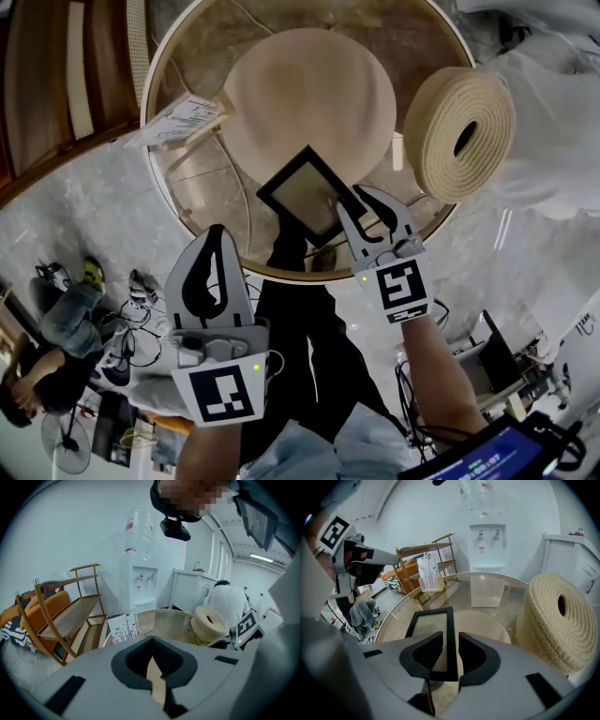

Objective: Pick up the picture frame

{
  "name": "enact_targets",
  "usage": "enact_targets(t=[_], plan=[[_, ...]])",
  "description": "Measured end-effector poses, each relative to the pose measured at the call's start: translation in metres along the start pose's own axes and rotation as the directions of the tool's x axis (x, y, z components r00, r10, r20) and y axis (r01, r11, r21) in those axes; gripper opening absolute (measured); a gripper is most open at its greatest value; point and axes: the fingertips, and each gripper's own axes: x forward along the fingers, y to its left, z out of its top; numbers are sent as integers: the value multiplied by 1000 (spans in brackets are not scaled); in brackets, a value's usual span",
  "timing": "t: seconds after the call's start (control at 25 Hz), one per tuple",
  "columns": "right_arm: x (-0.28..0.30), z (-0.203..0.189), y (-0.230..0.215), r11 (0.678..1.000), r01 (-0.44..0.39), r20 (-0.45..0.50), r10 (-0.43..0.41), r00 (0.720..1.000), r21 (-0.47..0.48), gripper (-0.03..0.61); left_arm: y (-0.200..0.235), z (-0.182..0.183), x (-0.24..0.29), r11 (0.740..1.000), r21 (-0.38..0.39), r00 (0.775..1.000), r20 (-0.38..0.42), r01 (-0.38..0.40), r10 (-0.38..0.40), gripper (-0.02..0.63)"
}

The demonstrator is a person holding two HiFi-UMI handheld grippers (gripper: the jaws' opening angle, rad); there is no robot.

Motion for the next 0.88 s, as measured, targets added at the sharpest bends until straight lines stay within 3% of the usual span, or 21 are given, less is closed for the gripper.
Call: enact_targets(t=[0.6,0.88], plan=[[13,-18,-2,998,-57,-49,58,997,40,104,4,-5,-2,1000,2,1000,-13,1,-1,15],[2,-6,-3,999,-28,-32,29,999,29,81,2,9,-9,1000,7,1000,14,-3,3,15]])
